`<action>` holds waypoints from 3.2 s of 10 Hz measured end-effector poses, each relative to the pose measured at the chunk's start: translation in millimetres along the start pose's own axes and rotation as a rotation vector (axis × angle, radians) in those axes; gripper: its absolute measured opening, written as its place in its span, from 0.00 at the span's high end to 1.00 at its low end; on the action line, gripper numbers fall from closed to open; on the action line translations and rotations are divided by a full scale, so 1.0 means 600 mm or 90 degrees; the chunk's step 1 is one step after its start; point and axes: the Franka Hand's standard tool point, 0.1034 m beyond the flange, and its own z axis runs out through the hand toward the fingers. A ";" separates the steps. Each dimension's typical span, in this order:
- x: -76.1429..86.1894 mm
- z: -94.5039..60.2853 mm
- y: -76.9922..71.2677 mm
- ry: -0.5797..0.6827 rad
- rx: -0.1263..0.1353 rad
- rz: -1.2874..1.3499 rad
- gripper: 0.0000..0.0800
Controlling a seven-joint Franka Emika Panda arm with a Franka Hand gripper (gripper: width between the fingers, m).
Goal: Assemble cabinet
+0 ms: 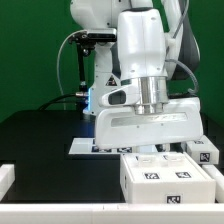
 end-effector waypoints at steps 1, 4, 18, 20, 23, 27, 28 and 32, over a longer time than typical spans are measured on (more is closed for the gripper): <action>0.000 -0.001 0.000 -0.002 0.000 0.000 0.72; 0.009 -0.070 -0.013 -0.103 0.010 0.008 0.72; 0.088 -0.166 0.025 -0.294 0.115 -0.032 0.72; 0.097 -0.160 0.004 -0.295 0.107 -0.026 0.72; 0.096 -0.162 0.005 -0.300 0.105 -0.029 0.72; 0.126 -0.177 -0.024 -0.358 0.077 0.033 0.72; 0.137 -0.174 -0.026 -0.356 0.077 0.052 0.72; 0.171 -0.162 -0.031 -0.336 0.073 0.072 0.72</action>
Offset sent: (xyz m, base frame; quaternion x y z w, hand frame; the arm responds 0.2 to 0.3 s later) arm 0.0105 -0.0179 0.0756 -0.0819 -0.1594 0.0098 0.9838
